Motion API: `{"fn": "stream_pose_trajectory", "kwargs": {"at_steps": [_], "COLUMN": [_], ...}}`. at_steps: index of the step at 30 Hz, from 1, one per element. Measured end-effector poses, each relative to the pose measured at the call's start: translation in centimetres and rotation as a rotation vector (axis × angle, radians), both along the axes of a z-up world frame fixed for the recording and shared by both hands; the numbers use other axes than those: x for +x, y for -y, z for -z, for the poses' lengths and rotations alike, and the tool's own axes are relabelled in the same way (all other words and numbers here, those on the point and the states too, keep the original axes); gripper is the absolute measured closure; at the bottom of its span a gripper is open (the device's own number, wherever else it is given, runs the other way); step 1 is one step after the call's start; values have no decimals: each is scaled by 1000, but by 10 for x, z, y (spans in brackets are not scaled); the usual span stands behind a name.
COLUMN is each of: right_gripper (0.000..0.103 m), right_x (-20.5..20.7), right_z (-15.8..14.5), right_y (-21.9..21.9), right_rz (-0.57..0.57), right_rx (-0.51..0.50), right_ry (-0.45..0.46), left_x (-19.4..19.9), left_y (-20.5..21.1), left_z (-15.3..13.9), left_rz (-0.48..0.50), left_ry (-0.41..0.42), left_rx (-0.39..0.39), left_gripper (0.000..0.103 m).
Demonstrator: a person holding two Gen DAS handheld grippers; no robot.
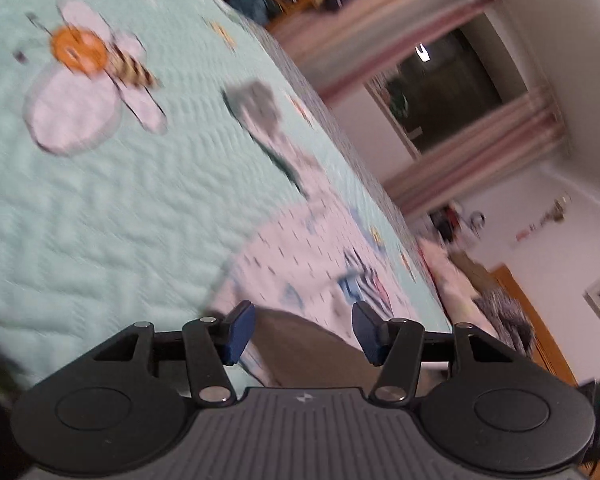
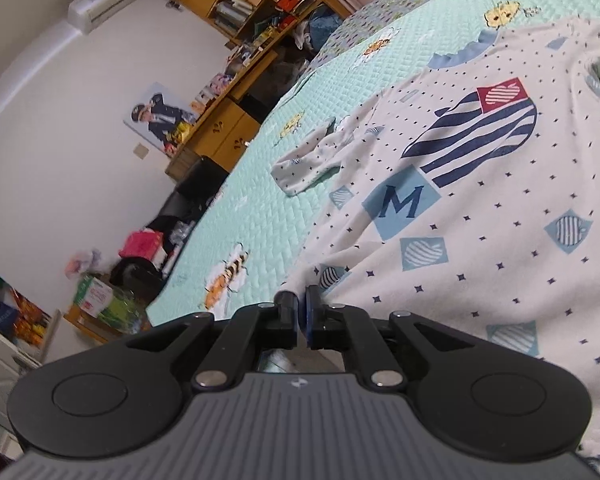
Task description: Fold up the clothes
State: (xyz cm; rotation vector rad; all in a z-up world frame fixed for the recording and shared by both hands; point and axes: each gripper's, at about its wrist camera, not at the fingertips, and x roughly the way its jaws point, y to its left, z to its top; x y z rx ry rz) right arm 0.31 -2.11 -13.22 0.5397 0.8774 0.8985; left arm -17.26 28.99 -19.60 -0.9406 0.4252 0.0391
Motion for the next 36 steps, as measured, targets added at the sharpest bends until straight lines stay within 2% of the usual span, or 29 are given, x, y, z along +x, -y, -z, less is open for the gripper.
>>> {"fn": "stream_pose_trajectory", "kwargs": {"at_steps": [4, 8, 9, 10, 11, 13, 15, 16, 17, 19, 21, 24, 27, 29, 33, 36], "right_gripper": [96, 94, 93, 85, 82, 65, 56, 51, 51, 51, 50, 50, 50, 50, 50, 49], "right_x": [-6, -23, -28, -35, -41, -54, -67, -71, -75, -77, -73, -63, -57, -56, -58, -58], "right_z": [4, 5, 6, 7, 8, 12, 12, 11, 9, 2, -4, -4, 0, 3, 6, 8], "right_y": [-1, -18, -22, -27, -30, -38, -41, -41, -41, -34, -22, 1, 17, 21, 26, 26], "right_rz": [-36, -131, -160, -189, -216, -287, -354, -387, -414, -410, -339, -223, -147, -119, -102, -99], "right_rx": [-73, -296, -358, -428, -494, -616, -676, -684, -684, -625, -561, -534, -539, -531, -529, -529], "right_ry": [25, 167, 210, 256, 298, 368, 426, 433, 439, 437, 410, 368, 322, 302, 293, 286], "left_x": [-15, -23, -21, -20, -21, -21, -22, -18, -14, -6, 0, 9, 21, 33, 48, 53], "left_y": [-10, -15, -14, -13, -11, -3, 7, 11, 15, 23, 26, 24, 24, 26, 32, 35], "left_z": [-5, -10, -13, -16, -20, -29, -37, -41, -44, -49, -52, -50, -46, -41, -33, -28], "left_rz": [-60, -60, -38, -15, 6, 42, 71, 88, 105, 120, 136, 159, 189, 229, 286, 326], "left_ry": [-7, -15, -12, -10, -4, -1, 2, -9, -21, -83, -110, -110, -129, -160, -203, -237], "left_rx": [16, 8, 29, 51, 93, 214, 341, 392, 443, 548, 606, 637, 682, 718, 807, 837], "left_gripper": [45, 45, 45, 45, 45, 45, 45, 42, 33, 20, 21, 21, 28, 44, 50, 55]}}
